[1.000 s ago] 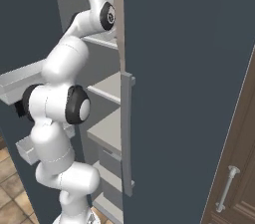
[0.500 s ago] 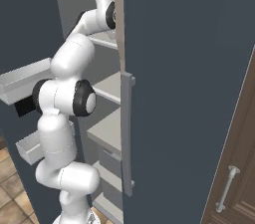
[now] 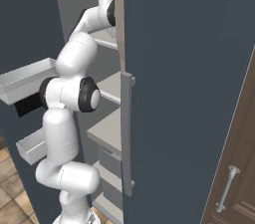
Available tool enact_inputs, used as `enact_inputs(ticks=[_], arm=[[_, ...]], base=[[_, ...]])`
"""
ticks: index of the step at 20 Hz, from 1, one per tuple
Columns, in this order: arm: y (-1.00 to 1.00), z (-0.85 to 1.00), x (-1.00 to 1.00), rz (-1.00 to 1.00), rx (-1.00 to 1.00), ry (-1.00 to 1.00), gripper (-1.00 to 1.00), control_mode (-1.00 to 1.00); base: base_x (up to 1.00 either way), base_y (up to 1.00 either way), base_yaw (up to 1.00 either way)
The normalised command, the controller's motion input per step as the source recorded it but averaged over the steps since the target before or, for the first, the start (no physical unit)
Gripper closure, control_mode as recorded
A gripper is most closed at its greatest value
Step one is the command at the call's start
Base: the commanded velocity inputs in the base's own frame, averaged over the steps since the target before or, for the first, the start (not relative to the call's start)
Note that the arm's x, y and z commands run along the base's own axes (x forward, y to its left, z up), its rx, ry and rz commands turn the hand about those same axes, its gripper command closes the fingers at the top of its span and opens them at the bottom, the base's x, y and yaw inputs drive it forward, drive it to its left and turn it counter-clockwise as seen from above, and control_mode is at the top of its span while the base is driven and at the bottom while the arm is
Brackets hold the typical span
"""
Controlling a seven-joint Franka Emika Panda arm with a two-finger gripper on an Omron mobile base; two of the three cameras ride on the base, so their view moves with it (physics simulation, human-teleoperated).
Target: Take the limes from the highest rack and move them to the second highest rack where the broccoli and lime are located, to maximize freezer space. Close the freezer door after rearranging.
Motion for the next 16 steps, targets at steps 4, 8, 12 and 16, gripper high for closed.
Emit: enact_inputs(ticks=[4, 8, 12, 16], arm=[[-0.07, -0.37, 0.01, 0.0, 0.0, 0.13, -1.0, -1.0], [-0.03, -0.56, 0.0, 0.0, -0.09, 0.12, 1.0, -1.0], [0.0, -0.46, -0.08, 0.0, -0.14, 0.03, 1.0, -1.0], [0.09, -0.38, -0.62, 0.0, -0.12, -0.09, 1.0, -1.0]], base=[[0.0, 0.0, 0.0], [0.0, 0.0, 0.0], [0.0, 0.0, 0.0], [0.0, 0.0, 0.0]])
